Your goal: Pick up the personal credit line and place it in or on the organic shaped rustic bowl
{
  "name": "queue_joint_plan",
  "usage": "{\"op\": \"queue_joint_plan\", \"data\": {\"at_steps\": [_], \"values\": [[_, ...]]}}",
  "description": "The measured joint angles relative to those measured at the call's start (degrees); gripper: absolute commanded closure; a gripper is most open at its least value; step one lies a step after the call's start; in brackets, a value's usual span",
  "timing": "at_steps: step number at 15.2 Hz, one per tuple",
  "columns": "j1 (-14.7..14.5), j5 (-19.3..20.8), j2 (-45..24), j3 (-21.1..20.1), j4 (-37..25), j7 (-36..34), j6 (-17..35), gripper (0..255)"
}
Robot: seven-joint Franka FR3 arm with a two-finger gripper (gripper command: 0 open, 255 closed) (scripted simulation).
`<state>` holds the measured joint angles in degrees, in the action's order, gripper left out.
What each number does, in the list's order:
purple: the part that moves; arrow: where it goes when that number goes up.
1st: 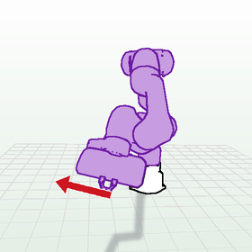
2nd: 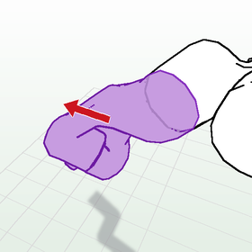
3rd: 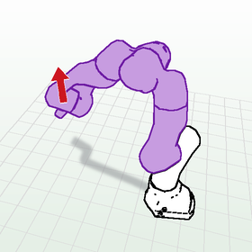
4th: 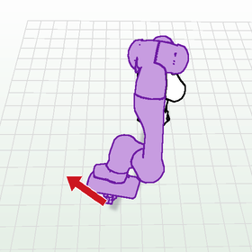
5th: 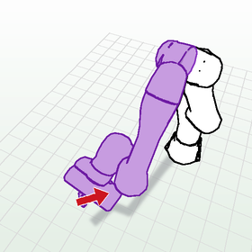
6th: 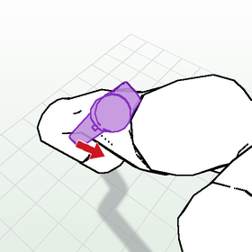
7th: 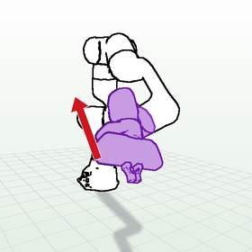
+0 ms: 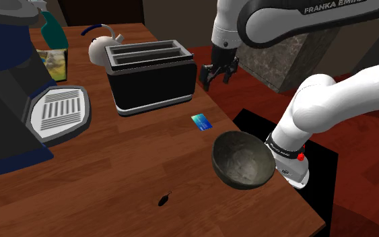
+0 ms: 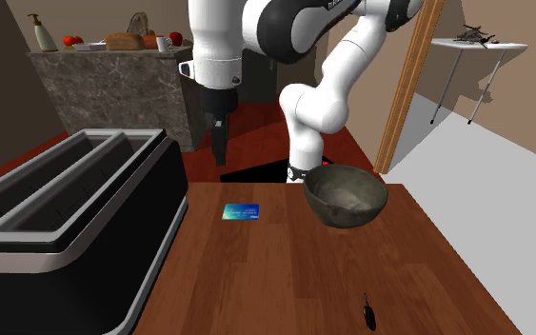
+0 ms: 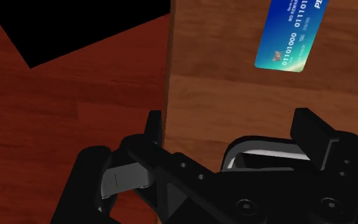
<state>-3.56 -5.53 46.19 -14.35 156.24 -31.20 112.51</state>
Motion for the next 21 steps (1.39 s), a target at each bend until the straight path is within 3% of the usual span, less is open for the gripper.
{"op": "queue_joint_plan", "data": {"at_steps": [8,15,21], "values": [[-0.1,-4.1,-10.7,-11.9,2.8,-15.0,17.0,0],[1.1,-3.8,-15.7,-14.2,5.3,-16.8,24.8,0],[1.3,-3.7,-16.3,-14.4,5.6,-16.8,25.8,0]]}}
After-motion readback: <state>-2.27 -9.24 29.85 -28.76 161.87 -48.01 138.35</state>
